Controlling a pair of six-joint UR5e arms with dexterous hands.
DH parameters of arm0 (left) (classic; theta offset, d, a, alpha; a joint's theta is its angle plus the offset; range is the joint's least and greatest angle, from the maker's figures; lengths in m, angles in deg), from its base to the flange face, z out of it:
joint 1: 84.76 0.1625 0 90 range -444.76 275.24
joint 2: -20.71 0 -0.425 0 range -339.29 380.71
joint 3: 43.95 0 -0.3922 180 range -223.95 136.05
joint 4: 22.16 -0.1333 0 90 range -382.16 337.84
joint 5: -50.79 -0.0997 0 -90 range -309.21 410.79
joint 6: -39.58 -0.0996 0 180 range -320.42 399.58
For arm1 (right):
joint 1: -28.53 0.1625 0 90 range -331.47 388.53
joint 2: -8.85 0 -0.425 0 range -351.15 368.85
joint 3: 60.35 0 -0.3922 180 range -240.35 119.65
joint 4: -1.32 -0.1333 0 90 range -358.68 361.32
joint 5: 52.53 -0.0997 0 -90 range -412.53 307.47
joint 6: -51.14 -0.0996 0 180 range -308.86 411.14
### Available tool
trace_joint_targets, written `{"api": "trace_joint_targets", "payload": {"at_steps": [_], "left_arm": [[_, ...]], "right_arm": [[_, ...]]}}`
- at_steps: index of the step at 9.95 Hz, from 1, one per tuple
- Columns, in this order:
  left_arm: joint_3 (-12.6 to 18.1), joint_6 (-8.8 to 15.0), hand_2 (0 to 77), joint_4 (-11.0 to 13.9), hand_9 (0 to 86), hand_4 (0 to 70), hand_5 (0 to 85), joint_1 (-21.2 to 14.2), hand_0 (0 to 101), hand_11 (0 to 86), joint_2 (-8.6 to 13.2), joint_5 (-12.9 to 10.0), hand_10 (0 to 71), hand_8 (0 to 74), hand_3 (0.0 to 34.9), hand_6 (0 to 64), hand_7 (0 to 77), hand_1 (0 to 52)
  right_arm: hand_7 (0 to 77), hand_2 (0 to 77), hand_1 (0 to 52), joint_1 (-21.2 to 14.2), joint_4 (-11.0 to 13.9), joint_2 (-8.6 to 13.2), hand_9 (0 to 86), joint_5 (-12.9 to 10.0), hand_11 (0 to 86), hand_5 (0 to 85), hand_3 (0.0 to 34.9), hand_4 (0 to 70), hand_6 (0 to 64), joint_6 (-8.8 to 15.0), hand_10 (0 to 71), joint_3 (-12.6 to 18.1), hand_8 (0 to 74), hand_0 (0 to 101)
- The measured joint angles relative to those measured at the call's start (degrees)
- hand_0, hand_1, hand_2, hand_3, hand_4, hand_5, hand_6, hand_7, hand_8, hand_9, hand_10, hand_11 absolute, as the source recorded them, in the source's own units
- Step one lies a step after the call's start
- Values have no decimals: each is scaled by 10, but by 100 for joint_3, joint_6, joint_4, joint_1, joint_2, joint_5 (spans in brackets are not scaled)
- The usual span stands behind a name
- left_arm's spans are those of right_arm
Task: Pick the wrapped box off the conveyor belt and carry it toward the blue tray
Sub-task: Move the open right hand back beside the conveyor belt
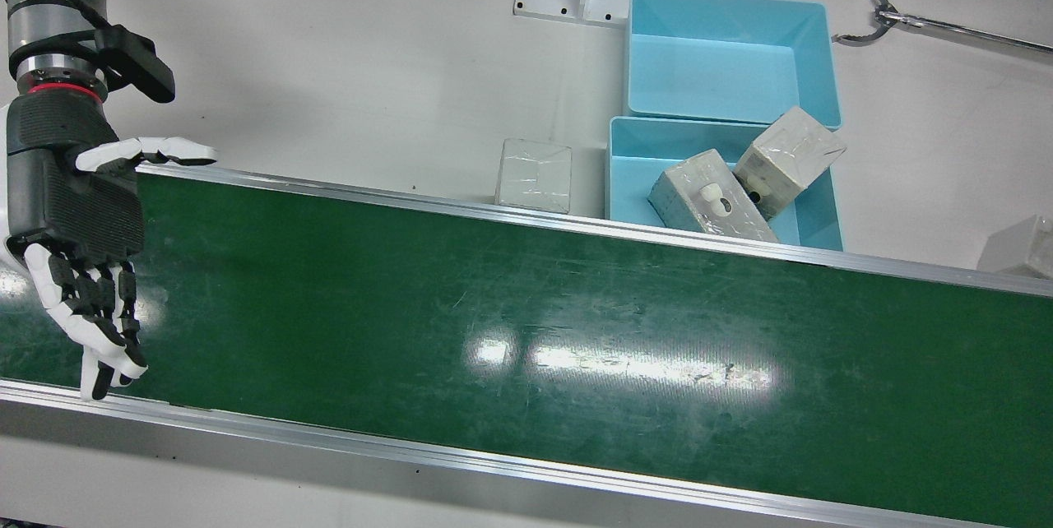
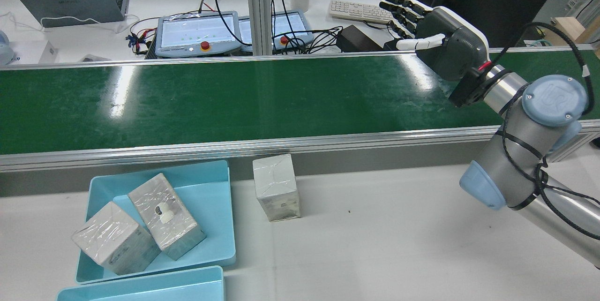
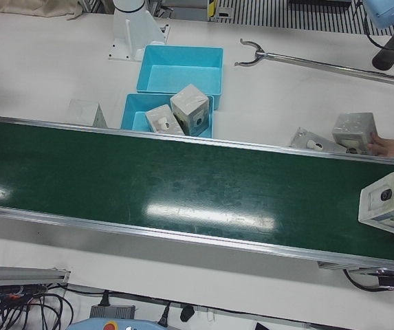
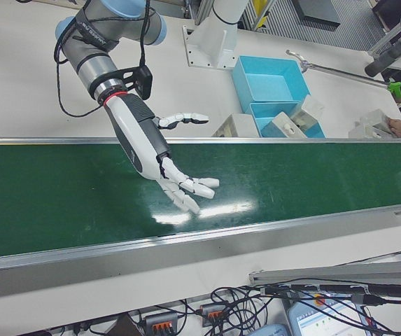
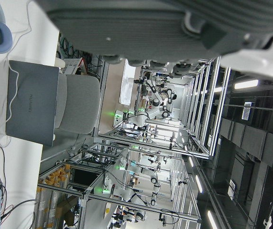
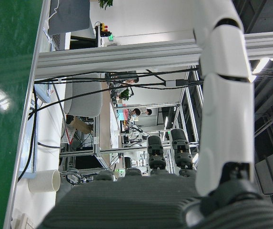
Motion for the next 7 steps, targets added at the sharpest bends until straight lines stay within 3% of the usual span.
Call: {"api": "trace_joint_targets", "payload": {"at_steps": [1,2,4,7], "left_arm": [[0,0,11,0,0,0,5,-1,0,0,0,0,0,5,0,0,5,0],[0,0,5,0,0,0,11,0,0,0,0,0,0,5,0,0,5,0],[0,0,5,0,0,0,11,0,0,0,0,0,5,5,0,0,5,0],[0,0,5,0,0,0,5,0,0,5,0,0,0,5,0,0,5,0]], "right_arm": [[158,153,169,-2,-127,10,16,8,11,164,46,87,0,-4,0,-71,0,490],[185,169,175,0,-187,-1,27,28,11,196,45,125,55,-5,0,-86,0,489],[191,153,180,13,-217,-29,27,72,11,202,45,98,44,1,0,-83,0,497],[191,131,169,-8,-233,-36,27,96,11,202,45,115,44,35,0,-143,0,496]]}}
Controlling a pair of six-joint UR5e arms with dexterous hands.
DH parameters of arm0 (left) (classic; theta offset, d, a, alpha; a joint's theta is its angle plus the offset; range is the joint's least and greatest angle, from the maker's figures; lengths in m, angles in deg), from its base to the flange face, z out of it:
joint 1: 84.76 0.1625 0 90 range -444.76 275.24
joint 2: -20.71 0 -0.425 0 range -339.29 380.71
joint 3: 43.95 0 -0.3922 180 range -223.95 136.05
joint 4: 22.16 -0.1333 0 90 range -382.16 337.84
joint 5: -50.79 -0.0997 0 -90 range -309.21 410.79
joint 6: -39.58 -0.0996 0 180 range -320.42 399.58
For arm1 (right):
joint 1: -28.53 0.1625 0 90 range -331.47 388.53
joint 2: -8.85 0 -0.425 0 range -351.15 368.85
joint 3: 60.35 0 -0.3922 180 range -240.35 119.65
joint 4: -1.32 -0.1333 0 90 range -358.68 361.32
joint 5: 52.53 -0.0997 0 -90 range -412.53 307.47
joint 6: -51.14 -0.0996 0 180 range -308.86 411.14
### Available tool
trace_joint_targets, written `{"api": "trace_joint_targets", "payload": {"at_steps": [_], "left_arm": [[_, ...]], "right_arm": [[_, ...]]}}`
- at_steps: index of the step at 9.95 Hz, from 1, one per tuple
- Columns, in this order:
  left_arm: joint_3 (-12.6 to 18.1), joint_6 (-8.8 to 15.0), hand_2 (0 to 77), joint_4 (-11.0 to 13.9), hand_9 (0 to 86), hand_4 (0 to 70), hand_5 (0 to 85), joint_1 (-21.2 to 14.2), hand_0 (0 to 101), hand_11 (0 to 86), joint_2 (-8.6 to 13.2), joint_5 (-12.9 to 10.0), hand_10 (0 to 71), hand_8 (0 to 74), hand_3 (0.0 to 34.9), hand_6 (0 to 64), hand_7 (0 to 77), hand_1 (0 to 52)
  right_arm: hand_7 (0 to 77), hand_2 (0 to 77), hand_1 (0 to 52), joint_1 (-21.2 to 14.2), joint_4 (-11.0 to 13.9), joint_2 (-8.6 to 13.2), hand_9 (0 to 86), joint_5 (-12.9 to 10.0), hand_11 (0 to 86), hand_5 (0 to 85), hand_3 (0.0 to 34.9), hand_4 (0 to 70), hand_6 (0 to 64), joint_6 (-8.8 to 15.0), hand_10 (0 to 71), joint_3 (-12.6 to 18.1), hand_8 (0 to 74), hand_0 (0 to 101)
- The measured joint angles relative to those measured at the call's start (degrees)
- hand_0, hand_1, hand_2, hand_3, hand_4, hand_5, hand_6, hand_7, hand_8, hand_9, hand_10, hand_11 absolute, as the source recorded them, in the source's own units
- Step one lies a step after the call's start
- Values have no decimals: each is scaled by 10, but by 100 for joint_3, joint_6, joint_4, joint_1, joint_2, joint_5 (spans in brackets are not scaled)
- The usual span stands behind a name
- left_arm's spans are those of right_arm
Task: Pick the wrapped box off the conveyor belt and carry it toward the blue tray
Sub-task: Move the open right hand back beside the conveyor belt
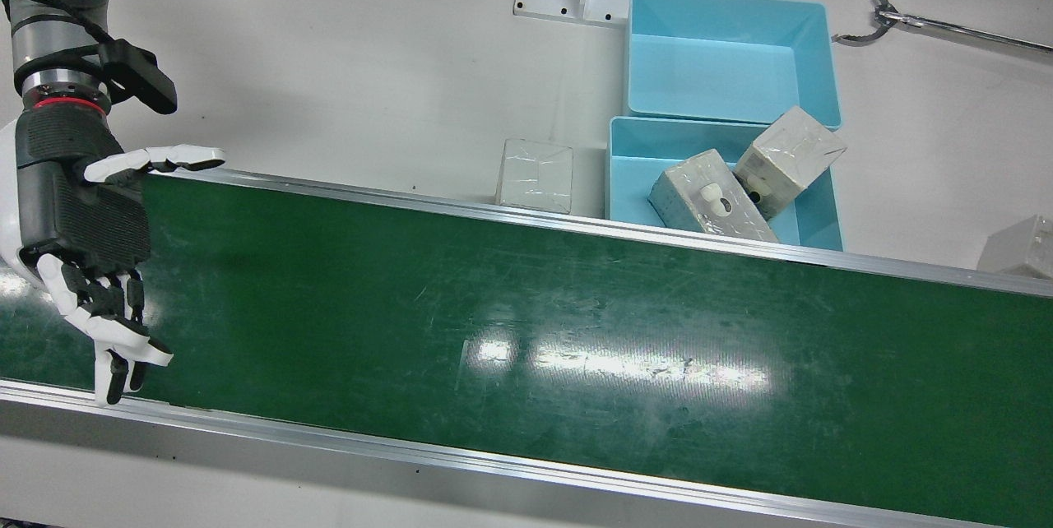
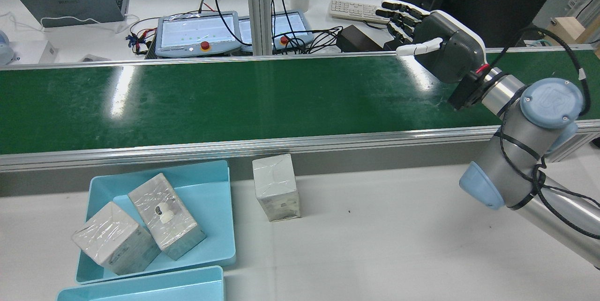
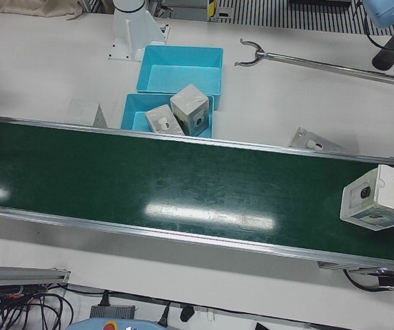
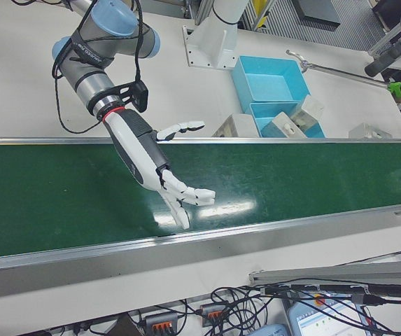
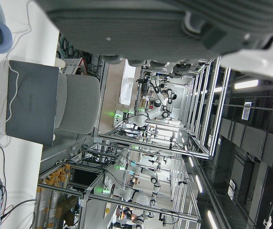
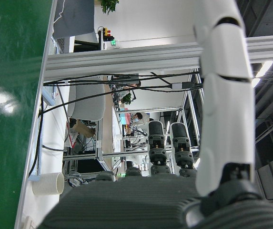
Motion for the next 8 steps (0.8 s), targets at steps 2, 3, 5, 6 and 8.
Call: {"api": "trace_joint_targets", "payload": {"at_steps": [2,3,5,6,8], "left_arm": [[0,0,11,0,0,0,5,0,0,0,0,0,0,5,0,0,5,0],[0,0,5,0,0,0,5,0,0,0,0,0,5,5,0,0,5,0],[0,0,5,0,0,0,11,0,0,0,0,0,5,5,0,0,5,0],[0,0,11,0,0,0,11,0,0,0,0,0,5,5,0,0,5,0],[0,0,11,0,0,0,11,0,0,0,0,0,5,5,0,0,5,0]], "right_arm": [[191,131,169,-27,-88,2,27,-2,11,202,44,115,44,17,0,-90,0,493],[191,136,131,-37,-206,-35,33,-5,11,202,38,93,44,9,0,-128,0,487],[153,93,136,-41,-514,-124,27,-17,11,180,25,60,22,-52,0,-233,0,473],[153,93,136,-40,-642,-151,27,-21,11,180,25,60,22,-78,0,-268,0,473],[136,120,147,-42,-762,-181,27,-26,11,191,19,71,22,-101,0,-295,0,471]]}}
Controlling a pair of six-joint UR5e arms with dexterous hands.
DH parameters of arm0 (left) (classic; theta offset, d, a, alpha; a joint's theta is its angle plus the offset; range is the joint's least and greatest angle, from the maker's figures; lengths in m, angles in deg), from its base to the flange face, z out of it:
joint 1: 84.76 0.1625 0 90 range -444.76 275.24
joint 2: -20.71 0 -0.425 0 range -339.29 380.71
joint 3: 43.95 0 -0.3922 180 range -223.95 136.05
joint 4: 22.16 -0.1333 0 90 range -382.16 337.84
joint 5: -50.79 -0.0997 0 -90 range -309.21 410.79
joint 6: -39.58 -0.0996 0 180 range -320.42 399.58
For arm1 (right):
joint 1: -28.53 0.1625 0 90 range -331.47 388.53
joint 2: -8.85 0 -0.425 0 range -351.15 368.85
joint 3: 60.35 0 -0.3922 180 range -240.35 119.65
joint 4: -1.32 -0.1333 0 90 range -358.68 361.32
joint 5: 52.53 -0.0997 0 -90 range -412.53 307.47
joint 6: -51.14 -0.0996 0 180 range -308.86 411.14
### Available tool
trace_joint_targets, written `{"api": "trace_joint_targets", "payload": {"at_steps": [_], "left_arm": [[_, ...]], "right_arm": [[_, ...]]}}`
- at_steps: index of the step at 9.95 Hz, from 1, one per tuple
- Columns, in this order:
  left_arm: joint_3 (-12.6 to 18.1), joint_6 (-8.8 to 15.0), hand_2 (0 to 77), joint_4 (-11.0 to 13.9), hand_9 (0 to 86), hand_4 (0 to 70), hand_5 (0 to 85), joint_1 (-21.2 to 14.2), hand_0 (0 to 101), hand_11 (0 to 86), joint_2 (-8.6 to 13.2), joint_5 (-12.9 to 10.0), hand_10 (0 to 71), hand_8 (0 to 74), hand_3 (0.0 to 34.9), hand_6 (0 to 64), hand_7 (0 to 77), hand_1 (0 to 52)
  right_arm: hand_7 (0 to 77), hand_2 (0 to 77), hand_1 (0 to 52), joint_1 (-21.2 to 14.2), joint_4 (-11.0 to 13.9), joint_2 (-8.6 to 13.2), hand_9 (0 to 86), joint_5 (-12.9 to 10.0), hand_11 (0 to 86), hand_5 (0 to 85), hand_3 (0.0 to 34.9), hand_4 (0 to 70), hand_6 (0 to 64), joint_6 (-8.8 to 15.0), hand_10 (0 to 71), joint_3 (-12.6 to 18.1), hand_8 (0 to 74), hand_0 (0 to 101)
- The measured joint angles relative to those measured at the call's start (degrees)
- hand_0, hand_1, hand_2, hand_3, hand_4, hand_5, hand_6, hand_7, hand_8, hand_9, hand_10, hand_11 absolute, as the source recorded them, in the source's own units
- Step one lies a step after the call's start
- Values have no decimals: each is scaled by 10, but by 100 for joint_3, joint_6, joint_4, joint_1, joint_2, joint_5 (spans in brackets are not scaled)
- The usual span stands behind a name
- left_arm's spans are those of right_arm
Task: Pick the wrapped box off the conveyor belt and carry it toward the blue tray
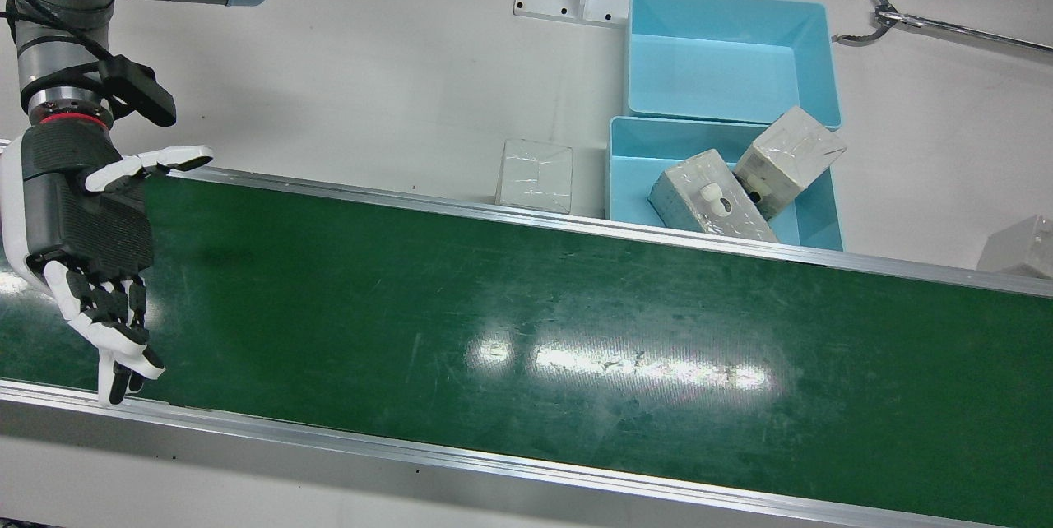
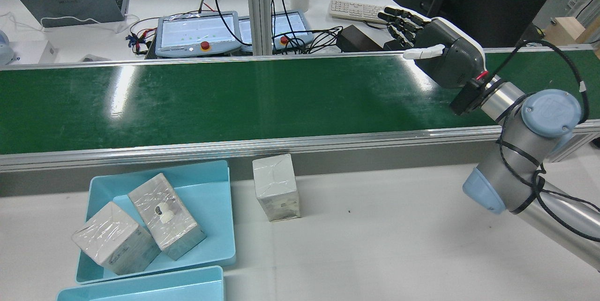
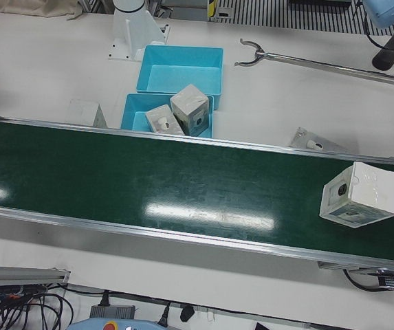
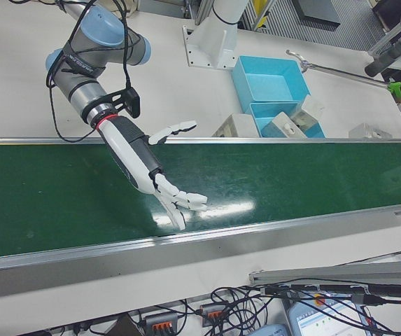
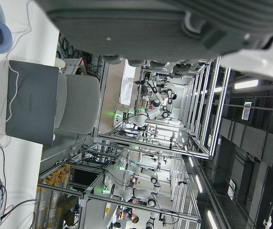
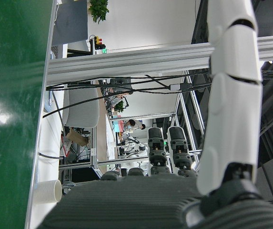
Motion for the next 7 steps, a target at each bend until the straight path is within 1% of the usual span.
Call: {"api": "trace_joint_targets", "payload": {"at_steps": [1,2,4,5,7], "left_arm": [[0,0,5,0,0,0,5,0,0,0,0,0,5,5,0,0,5,0],[0,0,11,0,0,0,5,0,0,0,0,0,0,5,0,0,5,0],[0,0,11,0,0,0,5,0,0,0,0,0,5,5,0,0,5,0],[0,0,5,0,0,0,11,0,0,0,0,0,5,5,0,0,5,0],[0,0,5,0,0,0,11,0,0,0,0,0,5,5,0,0,5,0]], "right_arm": [[136,120,147,-2,-19,-5,27,-1,11,191,19,71,22,-3,0,-3,0,471],[164,120,147,-3,-28,-7,27,0,11,191,7,82,22,-4,0,-4,0,473],[164,131,147,-6,-29,-8,27,1,11,191,8,82,22,-5,0,-6,0,473],[164,131,147,-13,-27,-2,27,1,11,196,25,93,22,-5,0,-6,0,473],[175,142,147,-18,-26,8,33,-1,11,202,24,104,33,1,0,-10,0,480]]}}
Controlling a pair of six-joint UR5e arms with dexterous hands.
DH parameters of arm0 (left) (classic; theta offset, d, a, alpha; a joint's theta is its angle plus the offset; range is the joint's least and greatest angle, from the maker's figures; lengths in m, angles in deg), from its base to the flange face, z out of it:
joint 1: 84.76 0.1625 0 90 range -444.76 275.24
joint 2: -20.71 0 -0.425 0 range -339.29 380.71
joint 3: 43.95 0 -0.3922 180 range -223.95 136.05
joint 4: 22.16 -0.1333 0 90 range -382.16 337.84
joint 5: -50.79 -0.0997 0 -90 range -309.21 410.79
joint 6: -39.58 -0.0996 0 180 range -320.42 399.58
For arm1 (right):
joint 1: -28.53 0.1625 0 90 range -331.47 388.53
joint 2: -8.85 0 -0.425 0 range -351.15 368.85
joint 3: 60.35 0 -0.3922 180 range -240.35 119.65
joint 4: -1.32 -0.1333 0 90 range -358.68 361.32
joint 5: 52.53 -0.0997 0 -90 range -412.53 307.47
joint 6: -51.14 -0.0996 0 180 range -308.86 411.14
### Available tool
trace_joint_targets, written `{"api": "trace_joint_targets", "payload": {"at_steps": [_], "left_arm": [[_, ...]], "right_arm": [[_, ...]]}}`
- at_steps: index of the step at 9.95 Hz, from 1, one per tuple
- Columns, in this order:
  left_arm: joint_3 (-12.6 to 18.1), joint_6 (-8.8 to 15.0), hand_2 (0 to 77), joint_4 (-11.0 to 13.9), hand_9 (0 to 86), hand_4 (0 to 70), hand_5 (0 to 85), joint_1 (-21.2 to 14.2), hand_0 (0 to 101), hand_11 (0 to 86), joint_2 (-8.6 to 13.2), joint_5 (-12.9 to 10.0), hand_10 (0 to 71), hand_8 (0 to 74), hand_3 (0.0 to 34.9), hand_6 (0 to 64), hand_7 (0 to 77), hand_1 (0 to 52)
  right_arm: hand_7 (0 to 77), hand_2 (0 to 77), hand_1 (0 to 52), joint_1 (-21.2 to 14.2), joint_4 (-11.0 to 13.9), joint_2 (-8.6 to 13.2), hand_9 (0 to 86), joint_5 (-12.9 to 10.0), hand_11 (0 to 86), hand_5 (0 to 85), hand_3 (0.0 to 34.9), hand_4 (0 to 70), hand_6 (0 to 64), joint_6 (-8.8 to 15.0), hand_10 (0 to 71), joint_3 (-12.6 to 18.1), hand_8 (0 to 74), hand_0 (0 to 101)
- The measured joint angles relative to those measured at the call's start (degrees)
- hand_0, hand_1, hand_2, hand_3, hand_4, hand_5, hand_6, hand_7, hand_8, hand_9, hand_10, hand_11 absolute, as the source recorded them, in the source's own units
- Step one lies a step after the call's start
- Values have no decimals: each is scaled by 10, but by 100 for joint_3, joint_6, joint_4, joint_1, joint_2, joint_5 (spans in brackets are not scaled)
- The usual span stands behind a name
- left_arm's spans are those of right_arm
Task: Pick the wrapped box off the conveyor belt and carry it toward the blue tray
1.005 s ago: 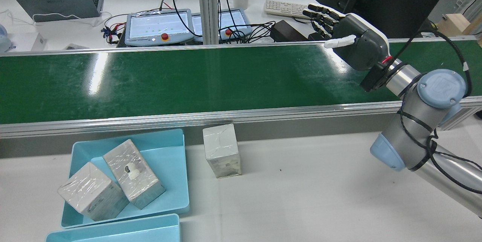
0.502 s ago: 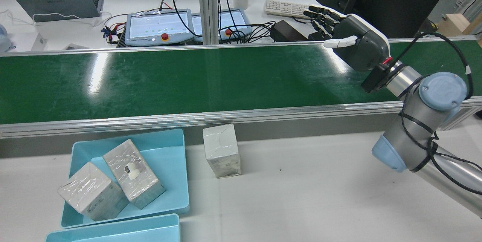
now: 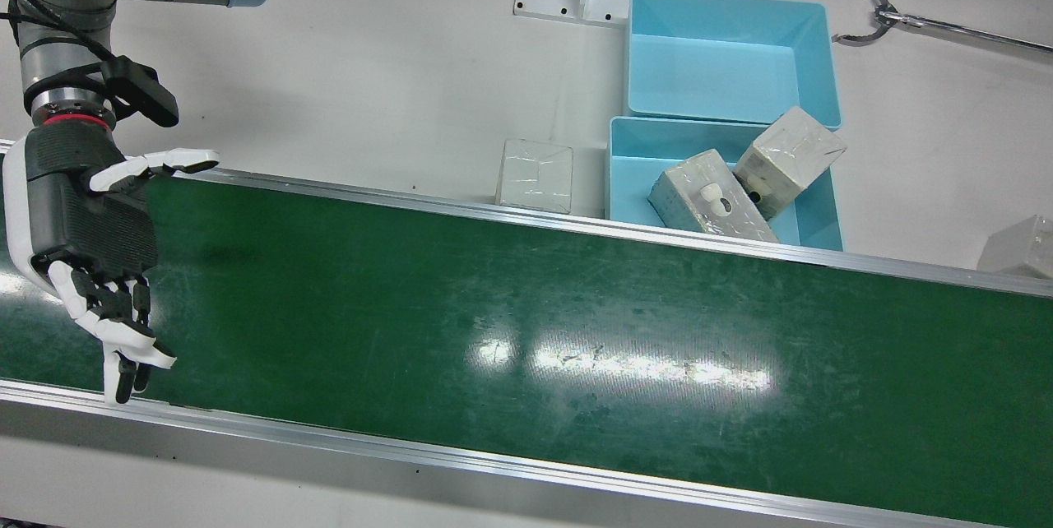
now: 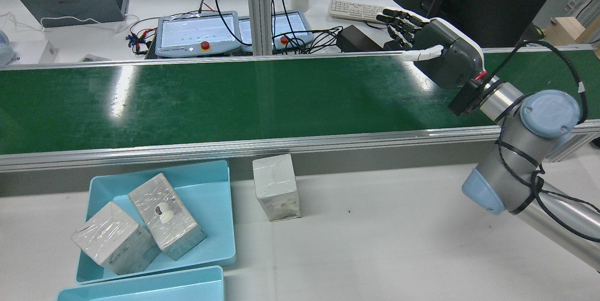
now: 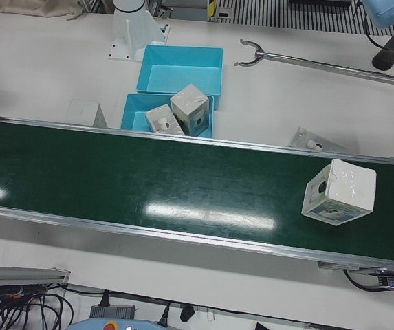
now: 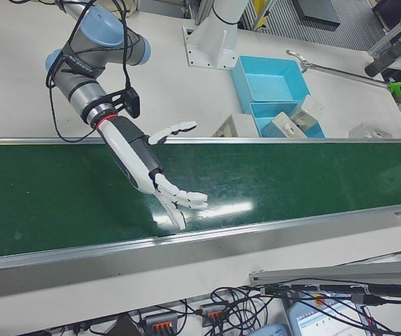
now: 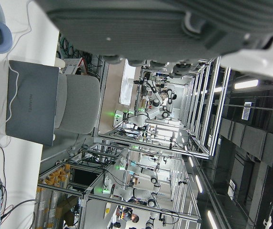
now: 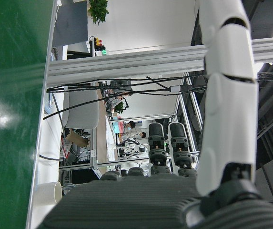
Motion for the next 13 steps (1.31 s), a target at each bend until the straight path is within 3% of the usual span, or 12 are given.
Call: {"api": "trace_joint_targets", "payload": {"at_steps": [4,13], "left_arm": [[0,0,5,0,0,0,5,0,0,0,0,0,5,5,0,0,5,0],[0,0,11,0,0,0,5,0,0,5,0,0,5,5,0,0,5,0]], "right_arm": [[185,142,147,-8,0,6,33,-4,11,213,37,104,38,29,0,-5,0,481],[196,153,147,-38,0,15,44,-15,11,213,31,115,44,28,0,-14,0,481]]}}
